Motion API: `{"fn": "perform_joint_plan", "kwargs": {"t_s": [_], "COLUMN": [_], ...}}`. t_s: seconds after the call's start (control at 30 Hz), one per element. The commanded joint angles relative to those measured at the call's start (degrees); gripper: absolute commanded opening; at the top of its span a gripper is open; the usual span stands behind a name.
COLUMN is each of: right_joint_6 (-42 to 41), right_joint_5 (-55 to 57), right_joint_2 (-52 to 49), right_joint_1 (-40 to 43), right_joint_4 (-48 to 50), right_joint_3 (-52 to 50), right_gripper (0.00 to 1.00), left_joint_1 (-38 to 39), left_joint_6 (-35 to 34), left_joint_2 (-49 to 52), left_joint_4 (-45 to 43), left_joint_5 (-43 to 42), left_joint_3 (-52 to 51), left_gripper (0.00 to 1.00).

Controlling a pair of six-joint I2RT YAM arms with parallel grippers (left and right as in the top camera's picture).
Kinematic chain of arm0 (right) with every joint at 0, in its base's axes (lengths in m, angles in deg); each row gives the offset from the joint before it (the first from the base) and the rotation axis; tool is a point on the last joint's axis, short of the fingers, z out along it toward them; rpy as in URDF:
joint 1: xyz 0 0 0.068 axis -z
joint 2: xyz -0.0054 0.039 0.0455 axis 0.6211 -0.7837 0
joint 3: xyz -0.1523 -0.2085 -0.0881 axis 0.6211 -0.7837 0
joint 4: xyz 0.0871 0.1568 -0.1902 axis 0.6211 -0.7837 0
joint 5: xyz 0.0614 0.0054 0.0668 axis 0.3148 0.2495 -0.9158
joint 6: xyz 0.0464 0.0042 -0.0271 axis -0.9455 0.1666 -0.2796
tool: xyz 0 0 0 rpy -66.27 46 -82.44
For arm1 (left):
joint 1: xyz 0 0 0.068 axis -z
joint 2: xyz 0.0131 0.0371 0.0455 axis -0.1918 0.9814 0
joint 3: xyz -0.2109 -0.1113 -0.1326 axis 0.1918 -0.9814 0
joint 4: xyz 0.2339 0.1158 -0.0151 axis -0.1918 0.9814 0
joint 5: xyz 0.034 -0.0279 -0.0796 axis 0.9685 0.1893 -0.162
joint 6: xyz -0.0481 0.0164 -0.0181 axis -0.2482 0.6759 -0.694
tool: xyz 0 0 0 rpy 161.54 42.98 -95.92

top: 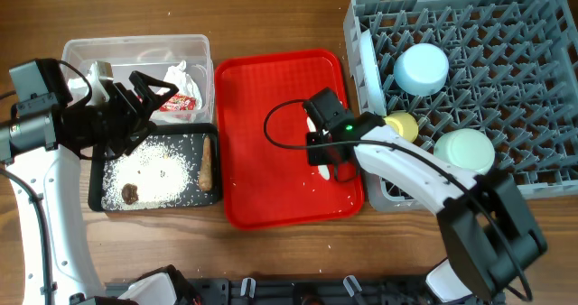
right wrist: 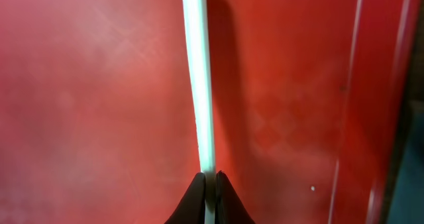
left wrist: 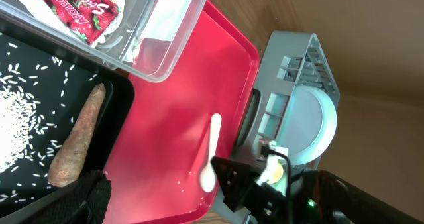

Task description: Sort waste into correct bins and load items into the dishwasher rack

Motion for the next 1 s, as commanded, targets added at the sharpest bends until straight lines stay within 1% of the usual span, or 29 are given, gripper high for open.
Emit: {"fn": "perform_joint_plan", "kwargs": {"t_s": [0.0,0.37,0.43,0.47,0.5,0.53,0.57,0.67,0.77,0.83,0.97], "right_joint_6": [-0.07,0.07,-0.35,-2.16,-3.54,-3.45,-3.48,-3.54,-3.78,-5.57,-7.63], "right_joint_5": [0.31,0.15,-3.08,-5.33,-7.72,-10.93,-12.92,-16.92,-15.76,-12.79,-8.68], "right_joint_2": [2.78,0.98,0.98,0.98,0.98,0.98,0.98,0.98,0.11,-1.29,-4.94], "right_joint_1": [0.11,-0.07,-0.26,-0.31,-0.46,-0.94,-1.53,-5.05,-10.4,-14.01,-18.1], "right_joint_4": [-0.83,-0.92,-0.55,-0.24,0.37,1.88,3.28,8.68,12.72,14.03,14.97], "right_joint_3": [0.35,-1.44,-1.44,-1.44,-1.44,-1.44,-1.44,-1.44,-1.44,-1.44,-1.44], "right_gripper": [0.04,0.04,0.04,0.05,0.06,0.11,0.14,0.25,0.26,0.27,0.34], "left_joint_1": [-0.37,-0.37,-0.37,-0.37,-0.37,-0.37,-0.37,-0.37,-0.37,-0.37,-0.37], "left_joint_6": [0.74,0.74,0.74,0.74,0.74,0.74,0.74,0.74,0.74,0.74,0.74], "left_joint_2": [-0.81,-0.81,-0.81,-0.81,-0.81,-0.81,-0.81,-0.81,-0.81,-0.81,-0.81], "left_joint_4": [-0.13,-0.13,-0.13,-0.13,-0.13,-0.13,-0.13,-0.13,-0.13,-0.13,-0.13], "left_joint_5": [-0.07,-0.09,-0.07,-0.07,-0.07,-0.07,-0.07,-0.07,-0.07,-0.07,-0.07], "left_joint_3": [0.59,0.59,0.59,0.59,0.59,0.59,0.59,0.59,0.59,0.59,0.59], "left_gripper": [1.0,1.0,1.0,1.0,1.0,1.0,1.0,1.0,1.0,1.0,1.0]}}
